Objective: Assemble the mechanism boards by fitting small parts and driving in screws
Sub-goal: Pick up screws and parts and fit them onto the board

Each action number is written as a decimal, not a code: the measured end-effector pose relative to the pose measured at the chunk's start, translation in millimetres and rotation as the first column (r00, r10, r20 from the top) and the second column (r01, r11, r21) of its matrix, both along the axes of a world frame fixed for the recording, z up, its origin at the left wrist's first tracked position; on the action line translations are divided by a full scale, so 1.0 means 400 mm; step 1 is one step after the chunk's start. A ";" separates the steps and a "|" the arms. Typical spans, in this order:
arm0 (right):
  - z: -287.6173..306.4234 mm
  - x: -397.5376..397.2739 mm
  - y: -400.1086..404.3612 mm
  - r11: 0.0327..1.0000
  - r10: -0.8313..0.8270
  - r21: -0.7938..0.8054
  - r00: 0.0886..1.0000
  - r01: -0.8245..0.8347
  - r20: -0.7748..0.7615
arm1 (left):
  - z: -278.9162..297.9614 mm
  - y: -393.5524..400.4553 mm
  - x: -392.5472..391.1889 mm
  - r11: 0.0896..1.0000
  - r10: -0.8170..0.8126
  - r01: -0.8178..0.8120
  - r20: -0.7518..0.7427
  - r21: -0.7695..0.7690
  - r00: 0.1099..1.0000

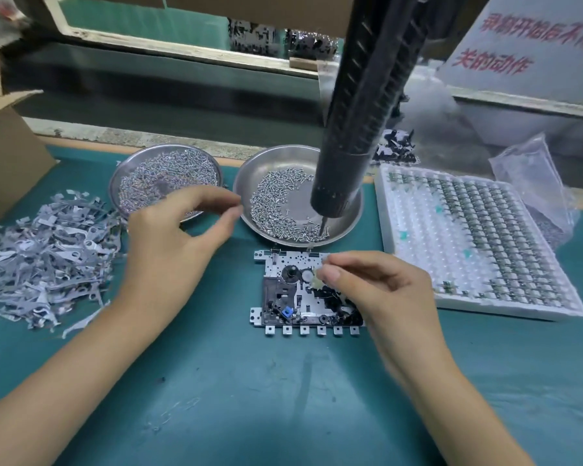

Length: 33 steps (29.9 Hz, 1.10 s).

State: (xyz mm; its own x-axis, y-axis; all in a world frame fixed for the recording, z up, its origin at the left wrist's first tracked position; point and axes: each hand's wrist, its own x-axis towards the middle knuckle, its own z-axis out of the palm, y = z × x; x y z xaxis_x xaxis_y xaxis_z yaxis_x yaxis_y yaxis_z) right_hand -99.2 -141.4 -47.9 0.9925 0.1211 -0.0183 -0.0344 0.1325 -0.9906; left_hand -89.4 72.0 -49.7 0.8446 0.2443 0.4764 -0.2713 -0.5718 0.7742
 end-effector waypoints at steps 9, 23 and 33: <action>-0.006 -0.006 -0.004 0.986 0.080 0.142 0.996 -0.086 0.047 | -0.028 -0.146 -0.094 0.936 -0.260 0.263 0.046 -0.233 0.965; 0.004 -0.005 -0.011 0.996 0.086 0.030 0.991 -0.090 0.105 | -0.037 -0.143 -0.089 0.916 -0.328 0.338 0.082 -0.216 0.941; 0.000 -0.007 -0.019 0.995 0.092 -0.056 0.970 -0.082 0.226 | -0.035 -0.137 -0.087 0.935 -0.323 0.331 0.078 -0.129 0.943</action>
